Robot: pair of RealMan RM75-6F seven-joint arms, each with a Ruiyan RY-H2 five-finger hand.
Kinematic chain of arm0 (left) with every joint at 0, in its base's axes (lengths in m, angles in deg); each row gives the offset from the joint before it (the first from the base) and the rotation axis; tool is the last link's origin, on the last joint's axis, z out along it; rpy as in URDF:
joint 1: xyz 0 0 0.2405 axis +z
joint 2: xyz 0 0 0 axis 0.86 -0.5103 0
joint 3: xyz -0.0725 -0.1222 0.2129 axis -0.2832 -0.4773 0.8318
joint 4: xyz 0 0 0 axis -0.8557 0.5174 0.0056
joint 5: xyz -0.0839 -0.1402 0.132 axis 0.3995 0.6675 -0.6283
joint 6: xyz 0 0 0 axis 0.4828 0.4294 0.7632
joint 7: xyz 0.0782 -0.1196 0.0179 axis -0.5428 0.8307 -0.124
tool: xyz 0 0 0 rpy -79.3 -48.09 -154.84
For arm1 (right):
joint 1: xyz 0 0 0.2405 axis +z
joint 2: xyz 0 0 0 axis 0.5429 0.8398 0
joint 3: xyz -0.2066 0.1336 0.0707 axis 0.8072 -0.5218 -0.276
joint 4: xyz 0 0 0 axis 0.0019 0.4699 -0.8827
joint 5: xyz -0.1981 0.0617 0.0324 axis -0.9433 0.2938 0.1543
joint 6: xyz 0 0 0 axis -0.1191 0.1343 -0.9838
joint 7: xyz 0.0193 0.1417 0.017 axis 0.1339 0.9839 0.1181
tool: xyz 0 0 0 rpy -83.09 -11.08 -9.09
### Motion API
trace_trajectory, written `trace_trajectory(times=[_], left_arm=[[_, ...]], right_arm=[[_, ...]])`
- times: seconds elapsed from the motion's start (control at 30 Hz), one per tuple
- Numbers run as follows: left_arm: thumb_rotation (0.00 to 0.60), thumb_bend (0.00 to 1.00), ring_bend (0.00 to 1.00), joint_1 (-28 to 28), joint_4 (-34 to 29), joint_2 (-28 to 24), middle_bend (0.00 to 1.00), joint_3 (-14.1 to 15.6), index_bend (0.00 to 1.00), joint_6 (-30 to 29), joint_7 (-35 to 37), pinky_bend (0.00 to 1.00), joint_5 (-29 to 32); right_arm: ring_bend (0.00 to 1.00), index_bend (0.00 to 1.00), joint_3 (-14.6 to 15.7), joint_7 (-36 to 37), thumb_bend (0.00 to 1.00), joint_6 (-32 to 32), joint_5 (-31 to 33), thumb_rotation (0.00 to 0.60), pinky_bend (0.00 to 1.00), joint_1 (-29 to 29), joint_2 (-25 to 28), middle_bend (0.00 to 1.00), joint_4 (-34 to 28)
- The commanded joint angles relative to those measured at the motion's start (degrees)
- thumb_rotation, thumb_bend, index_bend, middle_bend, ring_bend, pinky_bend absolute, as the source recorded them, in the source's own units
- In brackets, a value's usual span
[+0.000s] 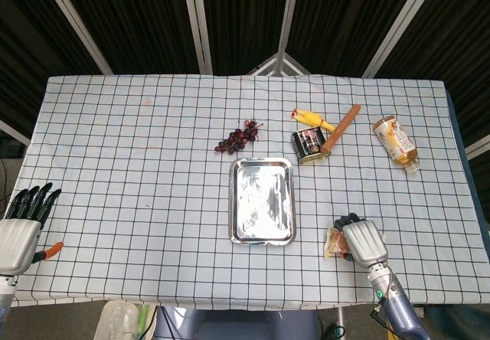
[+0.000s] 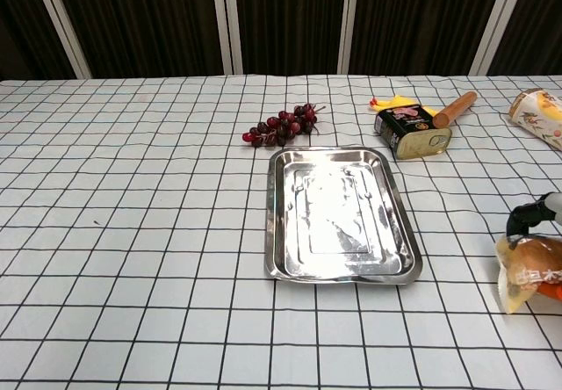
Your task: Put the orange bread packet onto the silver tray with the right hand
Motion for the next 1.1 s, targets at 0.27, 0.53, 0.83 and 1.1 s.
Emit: trace_trajectory(times=[0.27,0.53,0.83,1.1], left_arm=[[0.6,0.05,0.0,-0.04,-0.08,0.11,0.0,-0.09,0.0,0.1,-0.23,0.04,0.19],[0.6,0.05,0.0,0.0,-0.05,-0.05,0.0,-0.3,0.0,-0.03,0.19,0.04,0.47],[0.6,0.05,0.0,-0.11,0.03,-0.59,0.0,-0.29,0.0,0.24,1.24,0.04,0.51],[0.6,0.05,0.0,-0.02,0.41,-1.01,0.0,-0.24,0.0,0.02,2.66,0.04,0.3]], right_arm=[[0.36,0.55,-2.56,-5.79,0.36,0.05,-0.18,0.6,0.63,3.09,0.49,0.46,-4.28],[0.36,0.55,-9.59,-15.08,0.36,-6.42,7.7,0.6,0.63,11.06,-3.16,0.46,-8.22],[0.36,0.55,-15.74,-25.73,0.36,-9.11,20.39,0.6,0.62,20.92,-15.42,0.46,-2.04],[0.26,0.24,-17.02,-29.9,0.36,-6.57,25.24,0.6,0.57,25.9,-23.61,0.31,7.56]])
